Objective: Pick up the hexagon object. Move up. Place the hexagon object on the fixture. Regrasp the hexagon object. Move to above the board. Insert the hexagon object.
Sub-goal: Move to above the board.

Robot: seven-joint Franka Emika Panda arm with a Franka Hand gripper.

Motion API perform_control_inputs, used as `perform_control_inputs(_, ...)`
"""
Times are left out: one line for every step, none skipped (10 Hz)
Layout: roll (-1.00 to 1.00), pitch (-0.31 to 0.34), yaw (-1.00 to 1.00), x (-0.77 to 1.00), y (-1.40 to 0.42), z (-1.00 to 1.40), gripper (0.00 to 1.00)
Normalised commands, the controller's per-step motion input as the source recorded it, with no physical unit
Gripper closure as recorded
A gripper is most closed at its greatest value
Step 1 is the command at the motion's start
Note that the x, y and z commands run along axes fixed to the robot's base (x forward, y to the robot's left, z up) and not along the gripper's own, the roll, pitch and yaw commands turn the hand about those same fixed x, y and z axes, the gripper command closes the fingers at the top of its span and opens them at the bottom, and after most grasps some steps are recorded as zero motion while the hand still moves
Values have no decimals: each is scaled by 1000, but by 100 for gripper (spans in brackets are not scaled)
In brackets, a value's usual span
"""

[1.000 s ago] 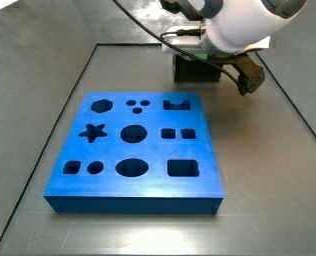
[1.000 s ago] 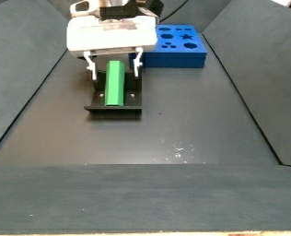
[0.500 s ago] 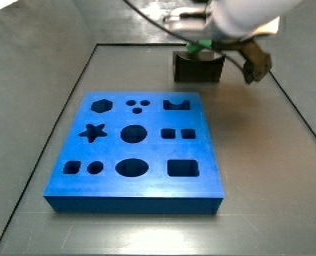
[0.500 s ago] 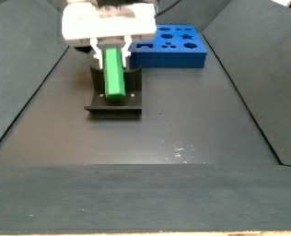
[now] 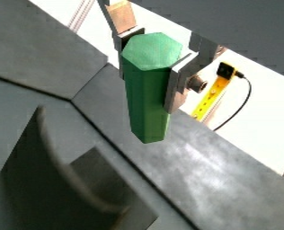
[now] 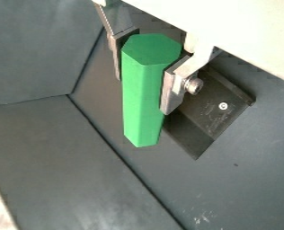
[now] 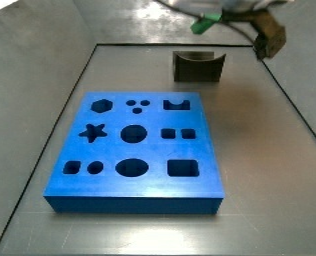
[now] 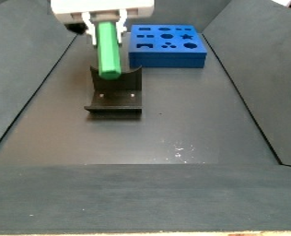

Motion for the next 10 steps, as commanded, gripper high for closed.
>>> perform_control_inputs(-28, 73, 99, 69, -16, 1000, 100)
perform_control_inputs(-33, 67, 93, 66, -17, 1000, 100)
perform_control_inputs(-31, 64, 85, 64, -16, 1000, 100)
perform_control_inputs(-34, 59, 78, 63, -18, 1000, 100)
perform_control_inputs(-35, 57, 74, 58, -16, 1000, 100)
perform_control_inputs(-43, 61, 65, 55, -17, 1000, 100)
perform_control_inputs(-47, 62, 61, 51, -17, 1000, 100)
perform_control_inputs(-44, 65, 56, 44, -16, 1000, 100)
perform_control_inputs(-44, 67, 53, 41, -18, 1000, 100)
perform_control_inputs(-45, 73, 52, 38, -17, 1000, 100)
